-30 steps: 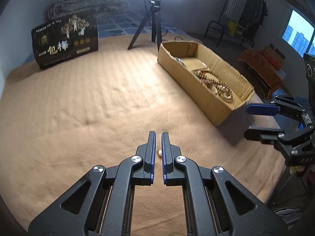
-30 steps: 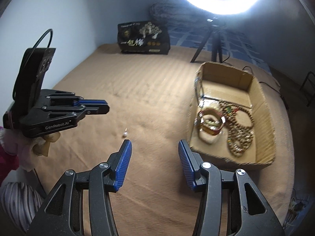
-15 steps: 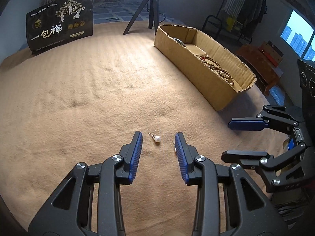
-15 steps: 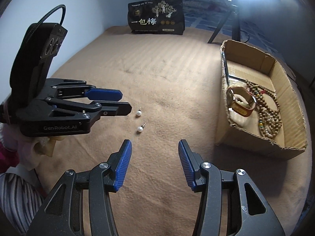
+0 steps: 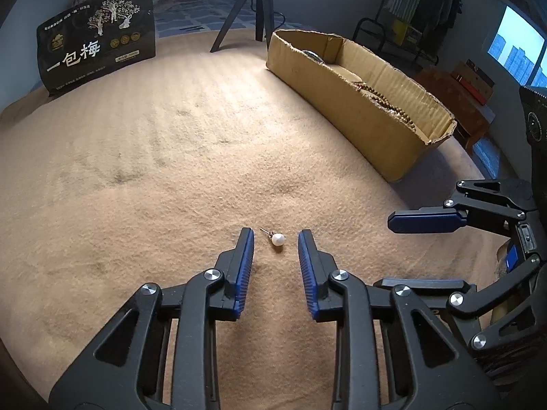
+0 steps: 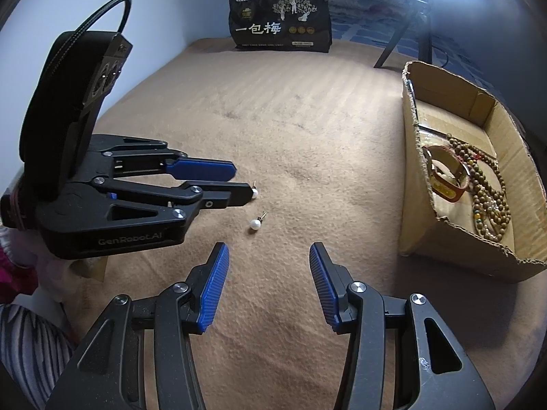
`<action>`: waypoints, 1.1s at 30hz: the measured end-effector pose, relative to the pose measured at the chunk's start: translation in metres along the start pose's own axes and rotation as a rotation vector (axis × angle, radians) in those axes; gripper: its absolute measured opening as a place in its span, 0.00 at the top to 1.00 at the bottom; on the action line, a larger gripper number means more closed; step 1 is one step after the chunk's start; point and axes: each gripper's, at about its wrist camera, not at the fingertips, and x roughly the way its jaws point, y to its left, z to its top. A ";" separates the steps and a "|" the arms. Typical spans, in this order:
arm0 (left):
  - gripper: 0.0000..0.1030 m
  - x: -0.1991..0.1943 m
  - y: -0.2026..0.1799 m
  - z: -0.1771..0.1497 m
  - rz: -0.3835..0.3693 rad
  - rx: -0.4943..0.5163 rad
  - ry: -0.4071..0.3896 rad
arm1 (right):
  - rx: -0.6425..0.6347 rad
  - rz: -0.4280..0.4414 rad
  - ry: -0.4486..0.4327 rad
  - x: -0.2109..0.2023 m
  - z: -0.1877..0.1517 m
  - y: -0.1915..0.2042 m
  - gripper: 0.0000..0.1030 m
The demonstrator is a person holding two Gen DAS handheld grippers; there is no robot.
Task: Organize jewelry
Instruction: 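Move both tools to the two pearl earrings on the bed, then grasp one pearl earring with left tool while right grasps the other earring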
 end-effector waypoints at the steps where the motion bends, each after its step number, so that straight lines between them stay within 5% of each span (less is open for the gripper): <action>1: 0.75 0.002 0.000 0.000 0.003 0.003 0.004 | -0.001 0.000 0.002 0.001 0.000 0.001 0.56; 17: 0.93 0.017 0.004 -0.003 0.032 0.014 0.024 | -0.020 0.018 0.024 0.025 0.005 0.005 0.69; 33: 0.93 0.016 0.015 -0.004 0.048 0.001 0.015 | -0.068 -0.020 0.043 0.044 0.014 0.013 0.87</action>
